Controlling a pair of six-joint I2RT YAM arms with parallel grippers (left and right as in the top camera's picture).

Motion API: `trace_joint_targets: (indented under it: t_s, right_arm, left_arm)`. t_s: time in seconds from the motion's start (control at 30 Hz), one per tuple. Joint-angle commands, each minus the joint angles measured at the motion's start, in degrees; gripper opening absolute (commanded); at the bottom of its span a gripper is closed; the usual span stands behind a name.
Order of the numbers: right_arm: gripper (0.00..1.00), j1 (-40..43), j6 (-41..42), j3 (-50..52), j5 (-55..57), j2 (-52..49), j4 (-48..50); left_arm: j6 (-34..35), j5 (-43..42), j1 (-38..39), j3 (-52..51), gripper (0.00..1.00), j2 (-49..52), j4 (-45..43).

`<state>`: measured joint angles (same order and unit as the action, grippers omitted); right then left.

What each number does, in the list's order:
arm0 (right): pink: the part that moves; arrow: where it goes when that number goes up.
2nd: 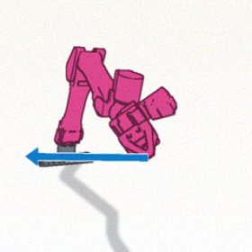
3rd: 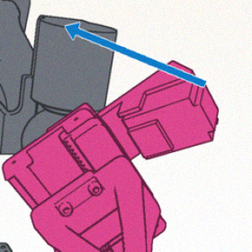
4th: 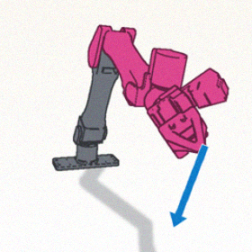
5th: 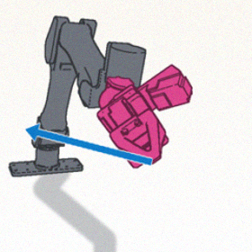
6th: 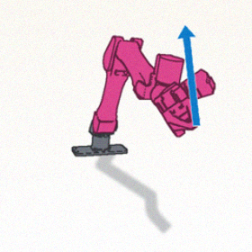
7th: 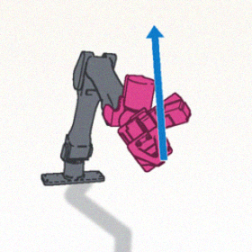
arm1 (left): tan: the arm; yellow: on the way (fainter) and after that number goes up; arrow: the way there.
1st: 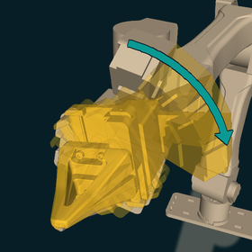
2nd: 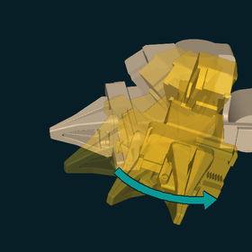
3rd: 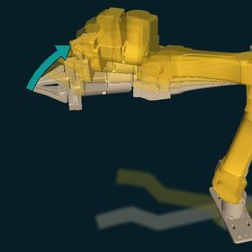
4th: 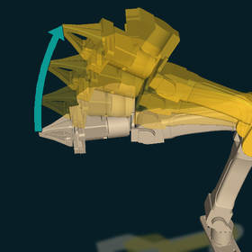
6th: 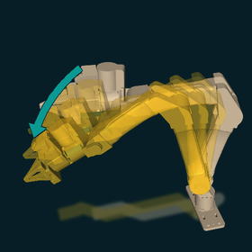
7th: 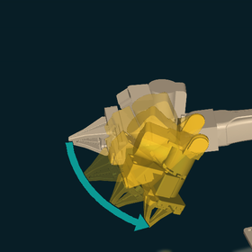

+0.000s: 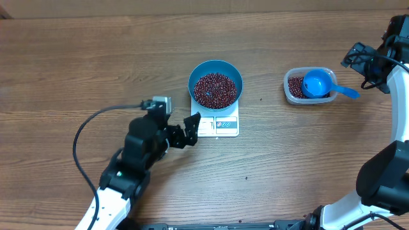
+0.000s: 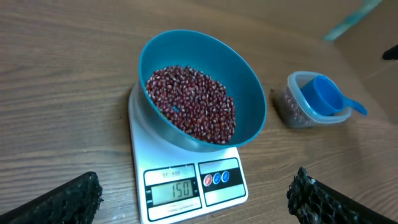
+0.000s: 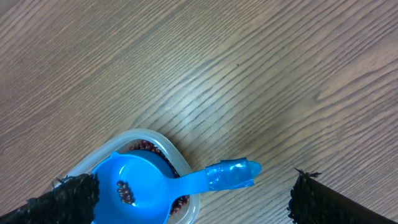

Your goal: Scoop item into bowl and weigh 150g on scale

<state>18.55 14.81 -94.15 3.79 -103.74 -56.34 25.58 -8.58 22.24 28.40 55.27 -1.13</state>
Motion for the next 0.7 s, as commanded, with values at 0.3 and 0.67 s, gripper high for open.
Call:
trace_joint_targets:
  t_s: [0.3,0.67]
  right_arm:
    - [1.00,-0.2,0.2,0.2,-0.1,0.8,0.4]
    - [1.00,-0.2,0.2,0.2,-0.1,0.8,0.4]
  left_arm:
    - [1.7,-3.7,-7.4,-19.6,1.00,-16.2,-17.6]
    - [-5.1,-0.5,-14.3,-28.1,1.00,-35.6,-14.0]
